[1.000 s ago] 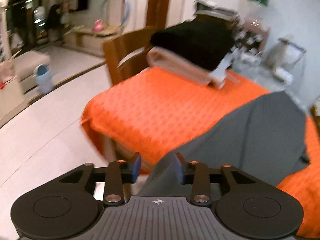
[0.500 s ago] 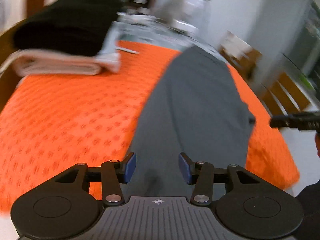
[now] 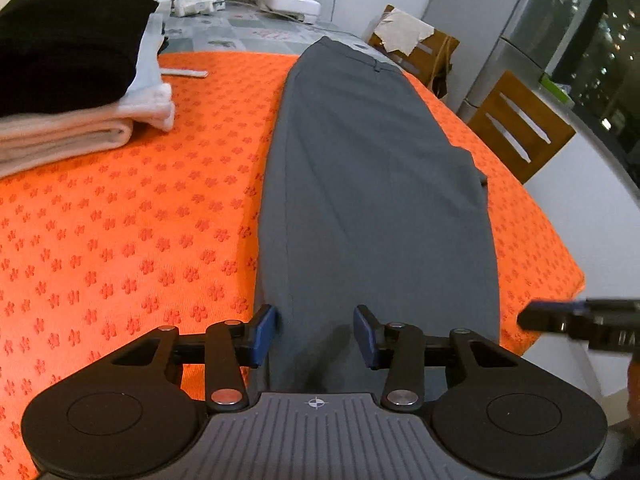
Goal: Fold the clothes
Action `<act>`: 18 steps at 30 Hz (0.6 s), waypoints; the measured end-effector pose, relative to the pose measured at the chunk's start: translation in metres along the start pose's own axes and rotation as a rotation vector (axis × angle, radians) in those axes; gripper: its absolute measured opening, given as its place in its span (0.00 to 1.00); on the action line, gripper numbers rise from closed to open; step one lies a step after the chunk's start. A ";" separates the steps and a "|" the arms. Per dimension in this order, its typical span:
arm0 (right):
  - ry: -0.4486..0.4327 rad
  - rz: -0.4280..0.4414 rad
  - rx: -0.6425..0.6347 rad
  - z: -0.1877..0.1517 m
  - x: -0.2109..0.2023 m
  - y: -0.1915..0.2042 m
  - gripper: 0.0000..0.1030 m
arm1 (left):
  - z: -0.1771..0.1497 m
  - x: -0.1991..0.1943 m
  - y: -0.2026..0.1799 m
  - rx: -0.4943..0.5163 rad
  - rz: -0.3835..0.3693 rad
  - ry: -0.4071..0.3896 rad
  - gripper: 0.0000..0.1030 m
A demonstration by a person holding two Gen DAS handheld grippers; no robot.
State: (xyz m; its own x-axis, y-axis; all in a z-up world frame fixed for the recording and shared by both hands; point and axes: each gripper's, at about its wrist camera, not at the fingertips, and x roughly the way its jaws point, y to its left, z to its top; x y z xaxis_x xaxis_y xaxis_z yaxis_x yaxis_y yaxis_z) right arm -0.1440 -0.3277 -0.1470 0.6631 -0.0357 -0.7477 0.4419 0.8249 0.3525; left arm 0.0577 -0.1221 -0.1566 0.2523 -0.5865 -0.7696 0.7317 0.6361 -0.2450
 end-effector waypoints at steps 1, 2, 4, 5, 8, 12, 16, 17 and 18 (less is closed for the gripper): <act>-0.003 0.000 0.018 -0.005 -0.001 0.001 0.40 | 0.001 -0.001 -0.002 0.009 0.005 0.003 0.43; -0.007 0.001 0.036 -0.010 -0.003 0.003 0.40 | 0.002 -0.002 -0.004 0.014 0.007 0.010 0.43; -0.015 0.003 0.071 -0.019 -0.005 0.005 0.40 | 0.004 -0.003 -0.006 0.022 0.007 0.030 0.43; -0.018 0.003 0.082 -0.021 -0.006 0.006 0.40 | 0.004 -0.001 -0.007 0.025 0.011 0.043 0.43; -0.022 -0.001 0.097 -0.024 -0.010 0.006 0.40 | 0.005 0.001 -0.007 0.041 0.021 0.073 0.09; -0.019 0.004 0.119 -0.026 -0.011 0.006 0.42 | 0.008 -0.010 0.002 0.034 -0.003 0.057 0.04; -0.007 0.016 0.172 -0.040 -0.001 0.011 0.42 | 0.011 -0.015 0.017 0.045 -0.034 0.068 0.04; -0.010 0.018 0.186 -0.044 0.002 0.014 0.42 | 0.011 -0.014 0.022 0.051 -0.047 0.076 0.04; -0.015 0.018 0.199 -0.048 0.005 0.018 0.41 | 0.012 -0.013 0.026 0.056 -0.060 0.083 0.04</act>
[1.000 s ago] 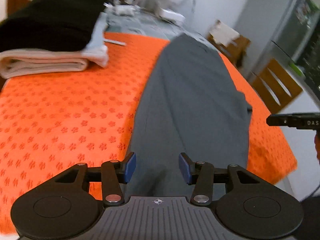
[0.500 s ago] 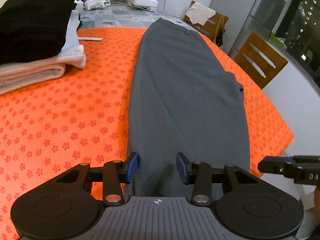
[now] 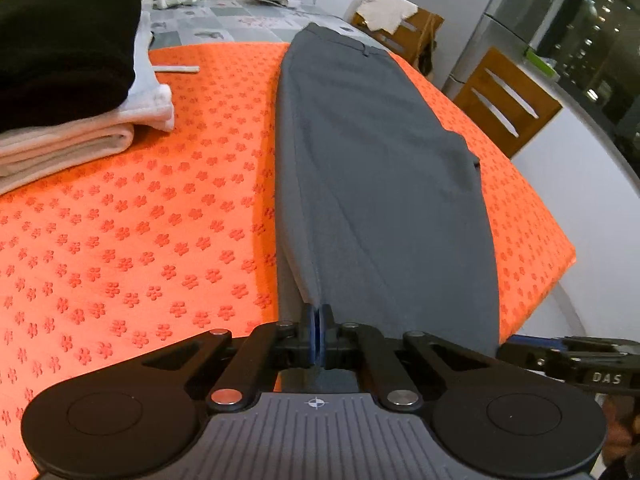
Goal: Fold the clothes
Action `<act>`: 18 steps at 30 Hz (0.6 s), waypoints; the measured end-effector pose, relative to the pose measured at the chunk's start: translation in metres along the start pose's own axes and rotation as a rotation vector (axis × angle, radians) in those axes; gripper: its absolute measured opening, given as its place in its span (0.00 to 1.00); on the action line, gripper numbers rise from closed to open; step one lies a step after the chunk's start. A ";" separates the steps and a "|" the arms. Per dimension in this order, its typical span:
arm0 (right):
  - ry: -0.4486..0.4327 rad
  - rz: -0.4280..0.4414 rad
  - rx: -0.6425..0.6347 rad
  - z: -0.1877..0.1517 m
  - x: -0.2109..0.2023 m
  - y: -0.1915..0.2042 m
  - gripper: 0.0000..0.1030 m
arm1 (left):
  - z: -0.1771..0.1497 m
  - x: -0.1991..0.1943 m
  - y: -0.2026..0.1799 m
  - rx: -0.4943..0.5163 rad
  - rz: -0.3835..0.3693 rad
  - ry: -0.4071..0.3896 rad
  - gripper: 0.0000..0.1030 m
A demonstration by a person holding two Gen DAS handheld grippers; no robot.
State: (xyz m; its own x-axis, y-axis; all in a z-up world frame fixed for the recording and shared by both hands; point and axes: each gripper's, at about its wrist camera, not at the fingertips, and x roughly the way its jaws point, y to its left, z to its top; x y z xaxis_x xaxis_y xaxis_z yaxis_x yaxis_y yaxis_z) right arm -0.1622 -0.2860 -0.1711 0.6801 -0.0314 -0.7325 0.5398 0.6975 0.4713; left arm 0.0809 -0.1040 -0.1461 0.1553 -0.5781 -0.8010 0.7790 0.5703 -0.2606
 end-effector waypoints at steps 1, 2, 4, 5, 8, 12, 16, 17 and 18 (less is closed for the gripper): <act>-0.015 -0.010 0.009 -0.005 0.002 0.004 0.41 | 0.000 0.000 0.003 0.007 -0.013 0.004 0.04; -0.029 -0.025 0.019 -0.009 0.005 0.009 0.41 | 0.000 0.000 0.006 0.014 -0.026 0.008 0.04; -0.050 -0.061 0.045 -0.017 0.010 0.016 0.34 | 0.002 0.000 0.009 0.037 -0.048 0.011 0.04; -0.059 -0.080 0.059 -0.021 0.013 0.018 0.23 | 0.002 0.000 0.011 0.051 -0.062 0.013 0.04; -0.107 -0.130 0.076 -0.027 0.011 0.028 0.05 | 0.004 -0.001 0.016 0.097 -0.098 0.021 0.04; -0.191 -0.185 0.092 -0.030 -0.010 0.052 0.04 | 0.011 -0.004 0.027 0.103 -0.145 0.040 0.04; -0.295 -0.186 0.121 -0.019 -0.050 0.087 0.04 | 0.026 -0.021 0.044 0.083 -0.200 0.037 0.04; -0.305 -0.188 0.124 -0.015 -0.053 0.092 0.04 | 0.030 -0.025 0.049 0.083 -0.208 0.034 0.04; -0.315 -0.191 0.127 -0.012 -0.056 0.096 0.04 | 0.031 -0.024 0.053 0.090 -0.207 0.041 0.04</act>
State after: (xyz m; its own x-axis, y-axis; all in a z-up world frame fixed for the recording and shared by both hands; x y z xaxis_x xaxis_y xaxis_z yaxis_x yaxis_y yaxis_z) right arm -0.1544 -0.2086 -0.0905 0.6695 -0.3841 -0.6358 0.7154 0.5639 0.4126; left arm 0.1375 -0.0779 -0.1245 -0.0366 -0.6518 -0.7575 0.8431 0.3868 -0.3735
